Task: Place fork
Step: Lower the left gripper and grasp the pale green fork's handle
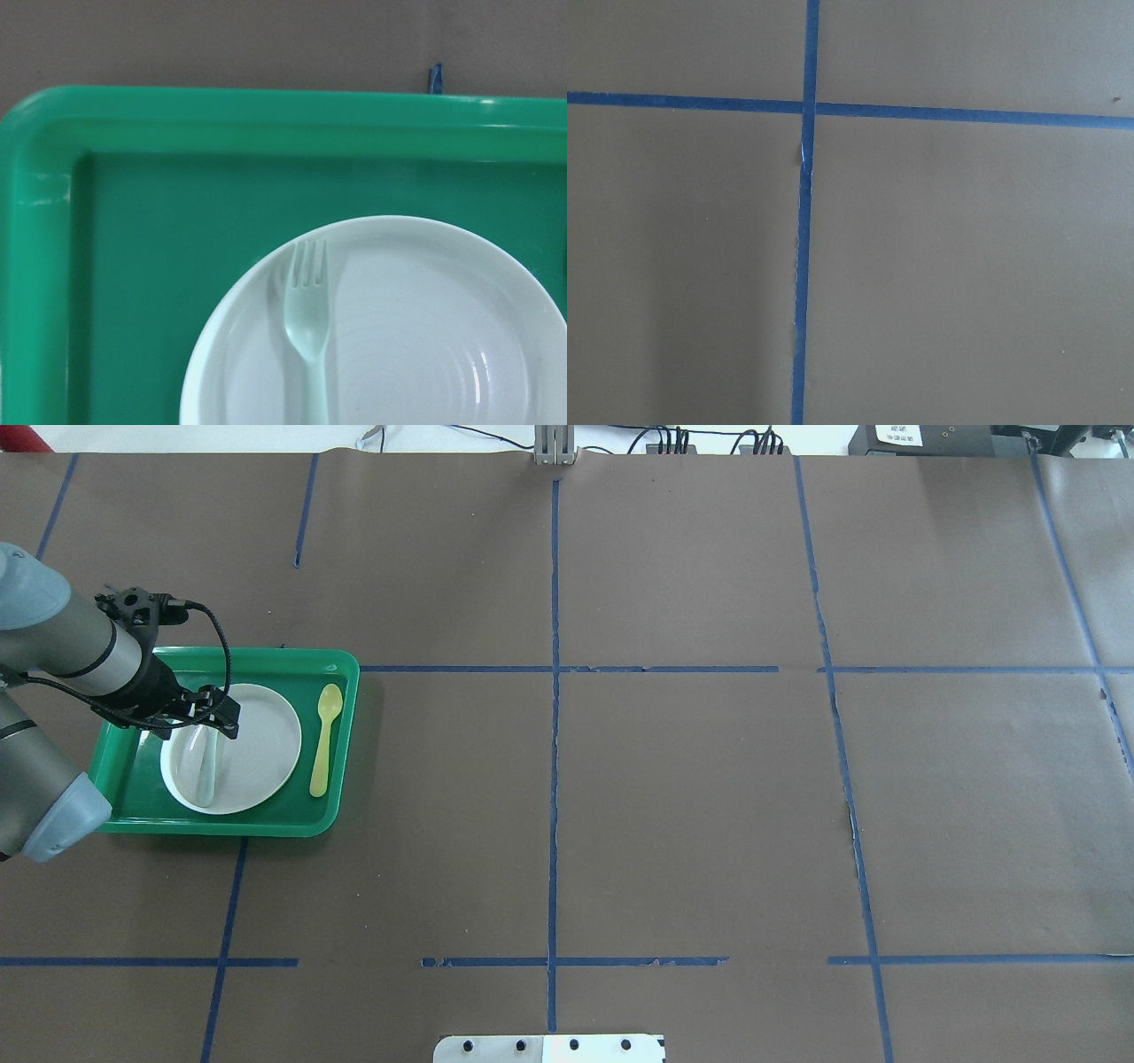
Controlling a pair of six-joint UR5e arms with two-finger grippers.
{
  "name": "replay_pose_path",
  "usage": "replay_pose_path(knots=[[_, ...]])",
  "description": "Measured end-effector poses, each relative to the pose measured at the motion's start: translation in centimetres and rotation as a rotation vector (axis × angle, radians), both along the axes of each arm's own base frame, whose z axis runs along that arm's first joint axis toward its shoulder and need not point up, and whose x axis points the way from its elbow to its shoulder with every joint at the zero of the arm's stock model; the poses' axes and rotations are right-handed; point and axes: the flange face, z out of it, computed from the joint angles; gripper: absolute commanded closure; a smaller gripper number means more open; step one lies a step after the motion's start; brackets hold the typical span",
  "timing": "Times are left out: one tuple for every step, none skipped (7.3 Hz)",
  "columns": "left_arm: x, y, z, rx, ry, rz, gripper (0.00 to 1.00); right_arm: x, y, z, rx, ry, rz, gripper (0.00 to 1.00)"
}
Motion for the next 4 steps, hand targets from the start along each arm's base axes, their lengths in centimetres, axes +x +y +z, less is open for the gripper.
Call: replay_pose_path(knots=[[0.94, 0.1, 0.54, -0.005, -0.003, 0.01, 0.2, 0.0, 0.0, 0.0, 0.0, 0.0, 0.0, 0.0], [1.49, 0.24, 0.93, -0.003, -0.001, 0.017, 0.27, 0.0, 0.0, 0.01, 0.0, 0.0, 0.0, 0.0], [1.77, 0.34, 1.17, -0.003, 0.001, 0.021, 0.32, 0.0, 0.0, 0.0, 0.0, 0.0, 0.0, 0.0], [1.85, 0.41, 1.33, -0.003, 0.001, 0.023, 0.33, 0.0, 0.0, 0.0, 0.0, 0.0, 0.0, 0.0]])
